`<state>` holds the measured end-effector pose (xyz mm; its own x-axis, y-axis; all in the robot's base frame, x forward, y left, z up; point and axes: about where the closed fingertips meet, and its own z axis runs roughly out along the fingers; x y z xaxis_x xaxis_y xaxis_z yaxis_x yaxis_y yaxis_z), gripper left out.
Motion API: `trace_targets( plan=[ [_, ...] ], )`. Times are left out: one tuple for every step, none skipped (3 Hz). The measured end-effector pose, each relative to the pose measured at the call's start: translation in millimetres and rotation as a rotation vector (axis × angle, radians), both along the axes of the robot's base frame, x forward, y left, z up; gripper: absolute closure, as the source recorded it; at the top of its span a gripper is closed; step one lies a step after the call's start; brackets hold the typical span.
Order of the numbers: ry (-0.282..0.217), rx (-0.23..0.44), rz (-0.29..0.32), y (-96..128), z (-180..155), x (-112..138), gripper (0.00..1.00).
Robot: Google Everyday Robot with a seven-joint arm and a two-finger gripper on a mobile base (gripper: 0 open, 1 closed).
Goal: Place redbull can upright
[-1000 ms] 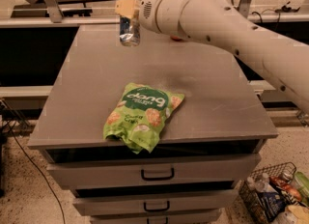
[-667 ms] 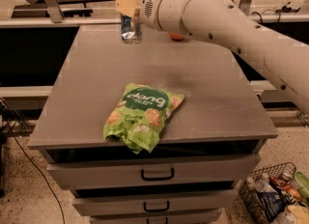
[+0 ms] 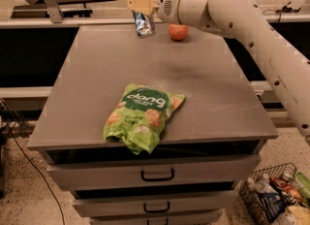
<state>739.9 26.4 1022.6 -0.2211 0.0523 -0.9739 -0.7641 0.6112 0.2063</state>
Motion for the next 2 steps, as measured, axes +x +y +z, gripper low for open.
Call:
trace_targets(
  plan=[
    [-0.080, -0.050, 0.030, -20.0, 17.3, 2.4, 1.00],
    [-0.082, -0.052, 0.030, -19.8, 18.5, 1.9, 1.00]
  ],
)
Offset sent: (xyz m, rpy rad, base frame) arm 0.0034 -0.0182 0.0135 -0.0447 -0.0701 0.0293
